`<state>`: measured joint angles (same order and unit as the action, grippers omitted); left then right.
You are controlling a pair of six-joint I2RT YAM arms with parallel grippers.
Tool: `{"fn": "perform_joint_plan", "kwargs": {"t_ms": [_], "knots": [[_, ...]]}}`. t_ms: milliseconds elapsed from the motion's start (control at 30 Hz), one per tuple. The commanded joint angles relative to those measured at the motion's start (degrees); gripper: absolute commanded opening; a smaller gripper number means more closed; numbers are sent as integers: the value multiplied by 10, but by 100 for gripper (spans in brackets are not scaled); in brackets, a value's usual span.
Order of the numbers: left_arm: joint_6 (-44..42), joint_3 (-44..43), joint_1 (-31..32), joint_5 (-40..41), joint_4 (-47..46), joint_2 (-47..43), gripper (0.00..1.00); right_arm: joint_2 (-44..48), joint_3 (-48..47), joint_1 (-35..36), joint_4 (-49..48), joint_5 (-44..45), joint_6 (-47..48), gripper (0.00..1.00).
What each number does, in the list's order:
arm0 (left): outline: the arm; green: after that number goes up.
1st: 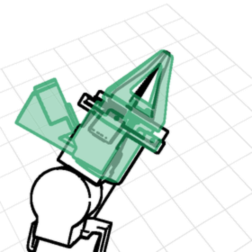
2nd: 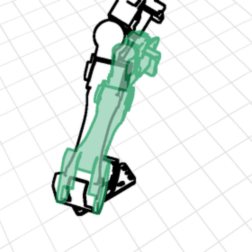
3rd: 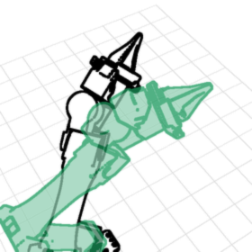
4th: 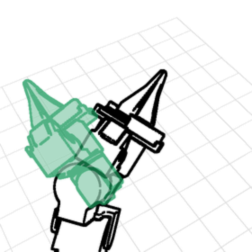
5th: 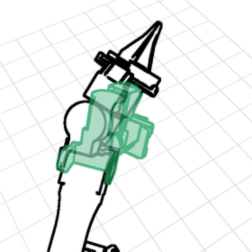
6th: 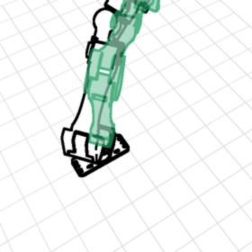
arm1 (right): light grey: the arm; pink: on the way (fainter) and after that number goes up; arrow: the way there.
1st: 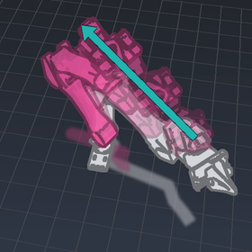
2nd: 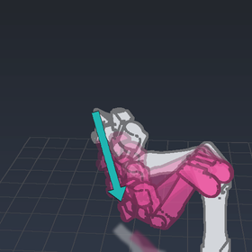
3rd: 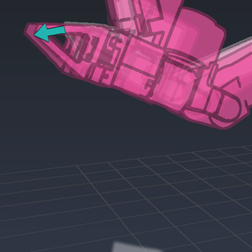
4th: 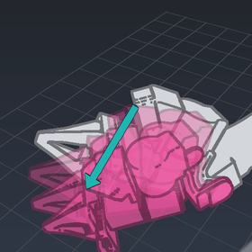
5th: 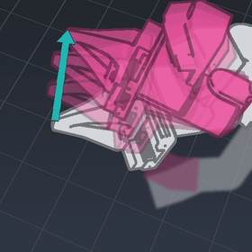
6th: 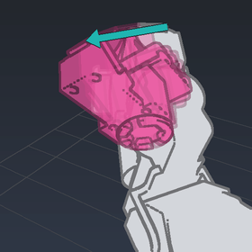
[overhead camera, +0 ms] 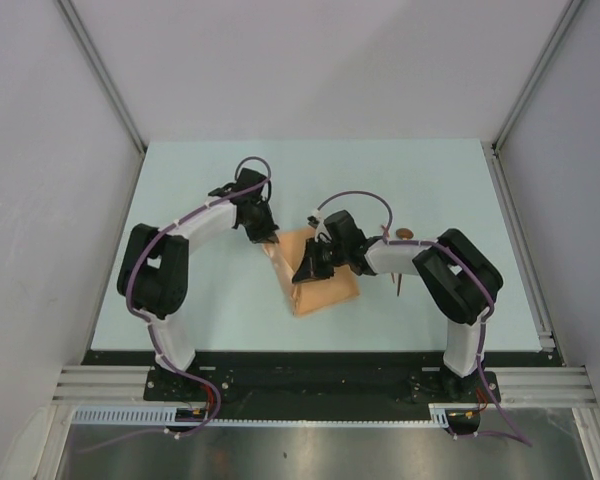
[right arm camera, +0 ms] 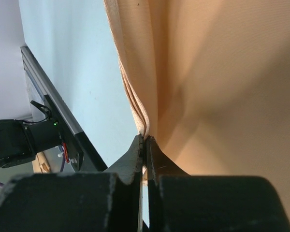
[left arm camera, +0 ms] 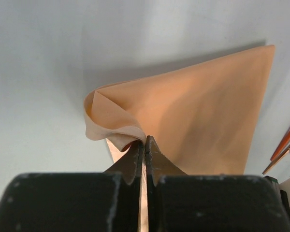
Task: Fold the napkin into a case and place the utensils inside
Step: Fold the lower triangle-folded napkin at the center of the board.
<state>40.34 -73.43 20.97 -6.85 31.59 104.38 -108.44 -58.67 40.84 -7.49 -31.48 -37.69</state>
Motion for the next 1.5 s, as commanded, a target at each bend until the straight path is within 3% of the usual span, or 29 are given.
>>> {"fn": "perform_joint_plan", "kwargs": {"t_ms": [0,500,700,933,1167,1467], "knots": [[-2,-51,17,38,24,32,0,24,15,-14,12,-24,38,0],[19,-117,55,67,30,67,0,31,44,-30,27,-19,71,0],[44,-53,69,112,-13,7,0,41,52,-36,23,-32,69,0],[44,-41,61,148,24,-36,0,51,26,-3,21,-45,51,0],[28,-53,54,127,29,-39,0,57,39,11,-42,-79,-12,0],[45,-98,79,127,24,3,0,75,95,-23,-90,-110,-40,0]]}}
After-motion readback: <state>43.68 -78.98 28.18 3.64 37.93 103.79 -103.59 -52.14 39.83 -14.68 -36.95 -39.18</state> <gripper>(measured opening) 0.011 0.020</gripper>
